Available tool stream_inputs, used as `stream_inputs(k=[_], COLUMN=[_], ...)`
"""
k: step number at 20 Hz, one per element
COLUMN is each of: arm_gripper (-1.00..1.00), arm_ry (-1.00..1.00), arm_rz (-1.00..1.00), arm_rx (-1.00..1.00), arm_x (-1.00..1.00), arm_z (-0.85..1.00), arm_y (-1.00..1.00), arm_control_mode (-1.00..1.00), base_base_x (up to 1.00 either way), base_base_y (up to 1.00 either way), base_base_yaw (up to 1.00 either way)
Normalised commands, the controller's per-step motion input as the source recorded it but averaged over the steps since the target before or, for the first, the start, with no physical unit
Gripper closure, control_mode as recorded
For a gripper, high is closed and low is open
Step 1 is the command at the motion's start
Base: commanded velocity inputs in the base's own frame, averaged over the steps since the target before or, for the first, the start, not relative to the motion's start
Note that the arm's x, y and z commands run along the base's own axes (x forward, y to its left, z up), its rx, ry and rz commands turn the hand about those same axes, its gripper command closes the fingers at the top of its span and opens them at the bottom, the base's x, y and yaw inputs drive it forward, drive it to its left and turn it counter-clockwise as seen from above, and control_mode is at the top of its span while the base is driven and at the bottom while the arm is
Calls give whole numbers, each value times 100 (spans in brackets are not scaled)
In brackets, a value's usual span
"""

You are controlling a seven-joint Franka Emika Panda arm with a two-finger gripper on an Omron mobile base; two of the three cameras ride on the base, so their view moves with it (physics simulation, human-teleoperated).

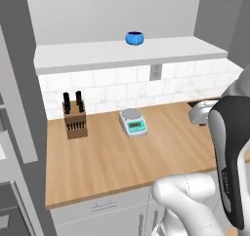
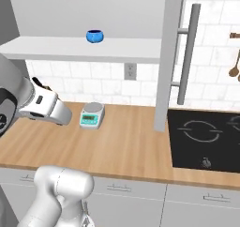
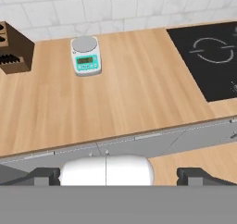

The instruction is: Gather all objects into one cabinet and sort the glasses and bowls to opposite sides.

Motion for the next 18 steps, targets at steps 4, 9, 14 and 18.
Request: stream_inputs(k=[4, 9, 14, 18], arm_gripper=[-100, -100, -100, -100], arm_ry=[0, 0, 0, 0], arm_rz=[0, 0, 0, 0], arm_rx=[0, 0, 0, 0], arm_x=[0, 0, 0, 0], arm_z=[0, 0, 0, 0], arm_y=[0, 0, 0, 0], arm_control_mode=[100, 100, 100, 100], base_base_x=[28, 47, 45, 19], base_base_y=[0, 0, 0, 0], base_base_yaw=[1, 7, 6, 2])
